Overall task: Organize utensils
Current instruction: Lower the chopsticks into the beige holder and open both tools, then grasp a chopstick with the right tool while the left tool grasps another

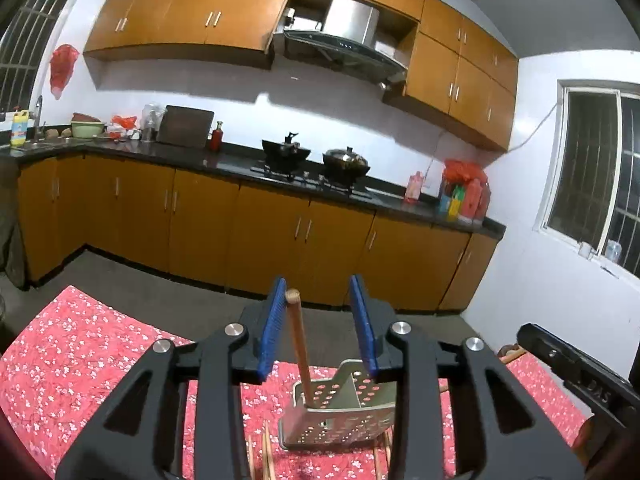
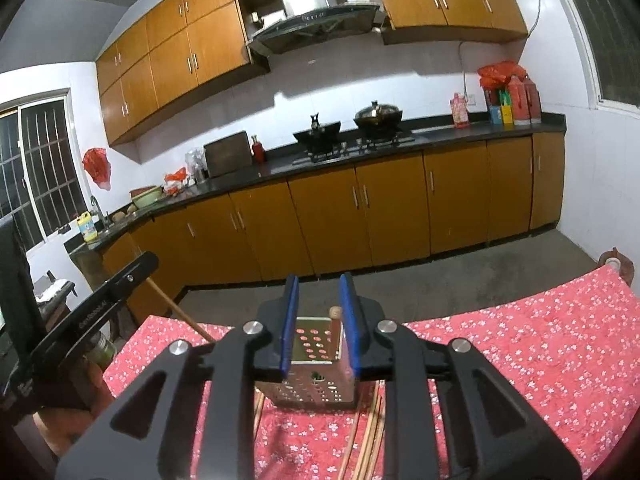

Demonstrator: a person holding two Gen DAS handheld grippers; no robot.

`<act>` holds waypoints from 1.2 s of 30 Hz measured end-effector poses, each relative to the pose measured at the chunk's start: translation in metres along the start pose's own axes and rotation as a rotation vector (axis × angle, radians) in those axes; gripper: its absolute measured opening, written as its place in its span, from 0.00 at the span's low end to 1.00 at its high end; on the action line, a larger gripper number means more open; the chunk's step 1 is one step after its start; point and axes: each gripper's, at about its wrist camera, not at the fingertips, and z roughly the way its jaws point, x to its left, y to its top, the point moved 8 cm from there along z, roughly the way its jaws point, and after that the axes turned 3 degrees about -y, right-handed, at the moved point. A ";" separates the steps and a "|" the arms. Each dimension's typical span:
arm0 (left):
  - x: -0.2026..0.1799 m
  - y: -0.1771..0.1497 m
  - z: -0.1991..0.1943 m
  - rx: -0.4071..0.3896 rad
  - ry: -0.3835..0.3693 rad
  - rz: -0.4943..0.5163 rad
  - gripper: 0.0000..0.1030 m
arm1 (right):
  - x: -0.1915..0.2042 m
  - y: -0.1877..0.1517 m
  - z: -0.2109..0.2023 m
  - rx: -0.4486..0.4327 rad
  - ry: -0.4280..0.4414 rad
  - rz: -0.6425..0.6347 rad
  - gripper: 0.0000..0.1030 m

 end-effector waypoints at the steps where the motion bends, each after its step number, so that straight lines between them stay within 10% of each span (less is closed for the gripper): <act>1: 0.001 0.001 -0.003 -0.004 0.002 -0.002 0.32 | 0.000 0.002 -0.006 -0.016 0.000 0.000 0.23; 9: 0.017 0.011 -0.041 -0.067 -0.004 -0.056 0.32 | -0.032 -0.002 -0.057 -0.105 -0.054 0.052 0.24; 14: 0.041 -0.006 -0.066 -0.063 0.021 -0.104 0.32 | -0.074 -0.062 -0.040 0.041 -0.151 0.089 0.24; 23: 0.084 -0.121 -0.052 0.269 0.128 -0.061 0.32 | -0.073 -0.209 0.020 0.451 -0.107 0.110 0.16; 36: 0.086 -0.217 -0.050 0.494 0.079 -0.078 0.32 | -0.052 -0.247 0.034 0.527 -0.113 0.028 0.11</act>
